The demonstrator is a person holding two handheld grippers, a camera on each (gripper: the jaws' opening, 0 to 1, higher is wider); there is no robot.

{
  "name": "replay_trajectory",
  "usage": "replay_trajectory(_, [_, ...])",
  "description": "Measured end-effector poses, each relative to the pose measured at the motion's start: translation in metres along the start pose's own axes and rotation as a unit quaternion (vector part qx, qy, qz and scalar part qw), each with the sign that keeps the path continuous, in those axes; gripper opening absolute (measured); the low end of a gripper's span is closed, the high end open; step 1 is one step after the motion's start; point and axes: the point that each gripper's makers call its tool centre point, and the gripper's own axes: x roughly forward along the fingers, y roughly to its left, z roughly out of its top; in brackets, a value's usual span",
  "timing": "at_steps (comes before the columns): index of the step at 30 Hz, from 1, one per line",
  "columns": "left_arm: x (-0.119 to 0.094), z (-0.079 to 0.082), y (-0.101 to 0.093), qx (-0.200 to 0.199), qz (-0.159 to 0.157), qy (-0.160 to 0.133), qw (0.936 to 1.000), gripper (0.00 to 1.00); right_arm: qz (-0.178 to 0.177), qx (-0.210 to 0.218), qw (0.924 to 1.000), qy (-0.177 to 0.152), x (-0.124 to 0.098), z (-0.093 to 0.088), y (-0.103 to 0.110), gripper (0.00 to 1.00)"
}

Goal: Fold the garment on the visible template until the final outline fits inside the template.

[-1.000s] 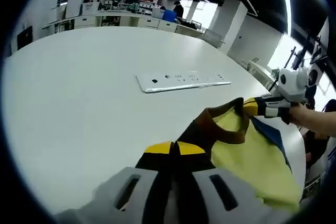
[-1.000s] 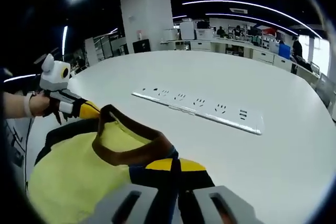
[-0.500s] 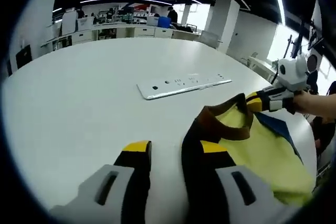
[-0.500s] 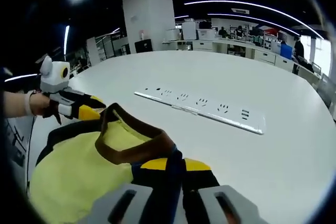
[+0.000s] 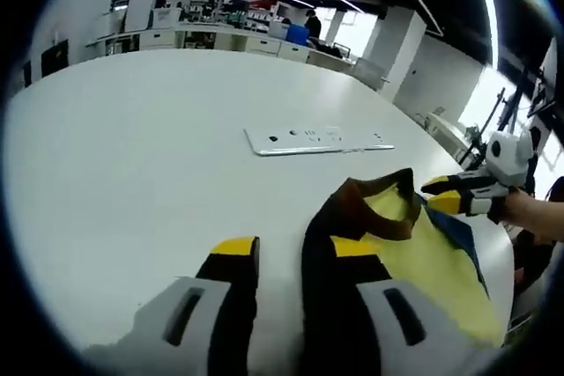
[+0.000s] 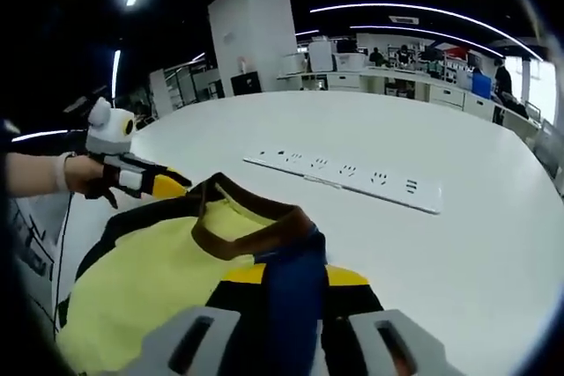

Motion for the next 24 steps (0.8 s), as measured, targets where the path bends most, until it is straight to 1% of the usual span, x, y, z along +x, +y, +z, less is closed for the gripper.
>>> replay_trajectory(1, [-0.002, 0.000, -0.002, -0.004, -0.009, 0.000, 0.9999, 0.39, 0.000, -0.001, 1.0000, -0.001, -0.003, 0.000, 0.001, 0.20])
replay_trajectory(2, [-0.004, 0.001, -0.001, -0.011, -0.007, -0.004, 0.9999, 0.36, 0.004, -0.001, 1.0000, -0.001, -0.006, 0.000, 0.003, 0.19])
replay_trajectory(5, [-0.011, 0.000, 0.000, -0.009, -0.002, -0.005, 0.9999, 0.26, 0.009, -0.002, 0.9999, -0.004, -0.015, -0.001, 0.008, 0.17])
replay_trajectory(6, [-0.013, -0.001, 0.001, -0.015, 0.005, -0.004, 0.9999, 0.21, 0.012, -0.004, 0.9999, -0.002, -0.018, -0.003, 0.011, 0.16])
replay_trajectory(7, [-0.017, -0.002, 0.000, -0.021, 0.004, -0.002, 0.9998, 0.18, 0.013, -0.008, 0.9999, -0.002, -0.021, -0.005, 0.013, 0.16])
replay_trajectory(8, [-0.021, 0.000, -0.005, -0.028, -0.012, -0.012, 0.9995, 0.17, 0.017, -0.012, 0.9998, -0.001, -0.025, -0.007, 0.016, 0.16])
replay_trajectory(10, [-0.028, 0.000, -0.009, -0.042, -0.021, -0.017, 0.9988, 0.17, 0.021, -0.014, 0.9997, 0.000, -0.032, -0.011, 0.022, 0.16])
replay_trajectory(11, [-0.034, 0.000, -0.015, -0.045, -0.035, -0.018, 0.9982, 0.16, 0.024, -0.015, 0.9996, 0.000, -0.036, -0.012, 0.025, 0.15])
replay_trajectory(12, [-0.038, -0.001, -0.018, -0.041, -0.041, -0.015, 0.9982, 0.11, 0.028, -0.017, 0.9995, -0.003, -0.041, -0.013, 0.029, 0.15])
replay_trajectory(13, [-0.044, 0.001, -0.020, -0.035, -0.037, -0.022, 0.9984, 0.09, 0.029, -0.018, 0.9994, -0.003, -0.045, -0.013, 0.031, 0.15])
replay_trajectory(14, [-0.048, 0.003, -0.025, -0.022, -0.048, -0.029, 0.9982, 0.08, 0.030, -0.020, 0.9993, -0.006, -0.050, -0.014, 0.035, 0.15])
replay_trajectory(15, [-0.056, 0.004, -0.031, -0.029, -0.055, -0.032, 0.9976, 0.08, 0.032, -0.020, 0.9993, -0.007, -0.055, -0.014, 0.037, 0.15])
replay_trajectory(16, [-0.061, 0.004, -0.040, -0.031, -0.080, -0.030, 0.9959, 0.07, 0.034, -0.020, 0.9992, -0.008, -0.059, -0.015, 0.039, 0.15])
replay_trajectory(17, [-0.069, 0.003, -0.045, -0.030, -0.085, -0.029, 0.9955, 0.05, 0.034, -0.021, 0.9991, -0.009, -0.065, -0.015, 0.042, 0.15])
replay_trajectory(18, [-0.073, 0.002, -0.048, -0.026, -0.087, -0.030, 0.9954, 0.00, 0.034, -0.022, 0.9991, -0.010, -0.069, -0.016, 0.044, 0.15])
replay_trajectory(19, [-0.079, 0.000, -0.059, -0.031, -0.111, -0.024, 0.9931, 0.00, 0.036, -0.022, 0.9991, -0.010, -0.075, -0.018, 0.047, 0.14])
replay_trajectory(20, [-0.088, -0.002, -0.066, -0.021, -0.128, -0.022, 0.9913, 0.00, 0.037, -0.021, 0.9991, -0.009, -0.079, -0.020, 0.050, 0.14])
replay_trajectory(21, [-0.092, -0.005, -0.066, -0.023, -0.120, -0.018, 0.9923, 0.00, 0.039, -0.022, 0.9990, -0.008, -0.085, -0.024, 0.054, 0.13])
replay_trajectory(22, [-0.101, -0.014, -0.075, -0.001, -0.138, -0.004, 0.9904, 0.00, 0.040, -0.023, 0.9989, -0.008, -0.087, -0.025, 0.056, 0.13])
replay_trajectory(23, [-0.105, -0.018, -0.078, 0.015, -0.141, 0.002, 0.9899, 0.00, 0.041, -0.025, 0.9988, -0.007, -0.092, -0.028, 0.060, 0.13])
replay_trajectory(24, [-0.112, -0.027, -0.083, 0.044, -0.144, 0.011, 0.9885, 0.00, 0.044, -0.028, 0.9986, -0.005, -0.097, -0.032, 0.065, 0.12])
